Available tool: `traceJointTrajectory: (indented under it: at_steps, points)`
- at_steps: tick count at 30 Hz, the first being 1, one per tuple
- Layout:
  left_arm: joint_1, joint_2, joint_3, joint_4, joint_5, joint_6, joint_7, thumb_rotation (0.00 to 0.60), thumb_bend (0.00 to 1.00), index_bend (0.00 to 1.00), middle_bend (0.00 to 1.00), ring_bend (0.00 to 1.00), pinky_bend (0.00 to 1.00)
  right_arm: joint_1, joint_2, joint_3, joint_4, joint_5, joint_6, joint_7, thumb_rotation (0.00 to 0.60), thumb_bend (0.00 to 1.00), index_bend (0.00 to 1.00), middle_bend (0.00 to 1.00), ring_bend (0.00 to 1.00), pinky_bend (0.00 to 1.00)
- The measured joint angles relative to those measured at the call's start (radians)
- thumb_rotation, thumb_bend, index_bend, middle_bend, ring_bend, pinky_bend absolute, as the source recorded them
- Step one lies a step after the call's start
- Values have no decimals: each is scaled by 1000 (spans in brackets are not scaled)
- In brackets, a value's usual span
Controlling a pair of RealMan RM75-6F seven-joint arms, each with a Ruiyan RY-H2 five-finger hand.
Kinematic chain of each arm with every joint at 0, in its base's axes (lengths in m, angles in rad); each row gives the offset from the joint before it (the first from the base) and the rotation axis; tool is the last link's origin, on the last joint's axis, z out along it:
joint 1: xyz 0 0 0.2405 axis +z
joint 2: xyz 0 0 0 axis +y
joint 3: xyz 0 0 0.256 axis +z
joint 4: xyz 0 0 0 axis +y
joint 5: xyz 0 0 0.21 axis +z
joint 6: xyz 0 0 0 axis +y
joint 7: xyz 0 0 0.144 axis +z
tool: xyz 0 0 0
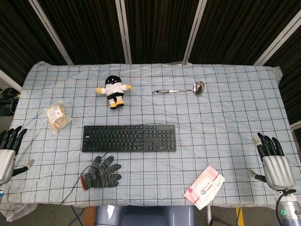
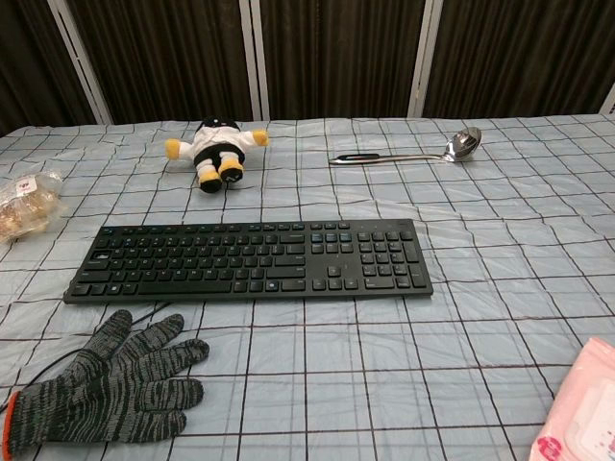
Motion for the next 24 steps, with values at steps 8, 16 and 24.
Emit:
traceJointTrajectory:
  at_steps: [8,16,24]
  points:
    - [0,2,2,-5,-3,-4,10,600,150,0,0,0,0,0,5,-1,-6,5,-4,4,600,52,0,0,0,0]
    - [-2,3,3,-11,-14,-20,19,600,158,0,0,0,0,2,4,-1,-6,6,-9,3,600,53,0,0,0,0]
    - [-3,9,7,-28,-21,-30,30,600,260,0,0,0,0,1,7,-4,-8,6,-13,4,600,53,0,0,0,0]
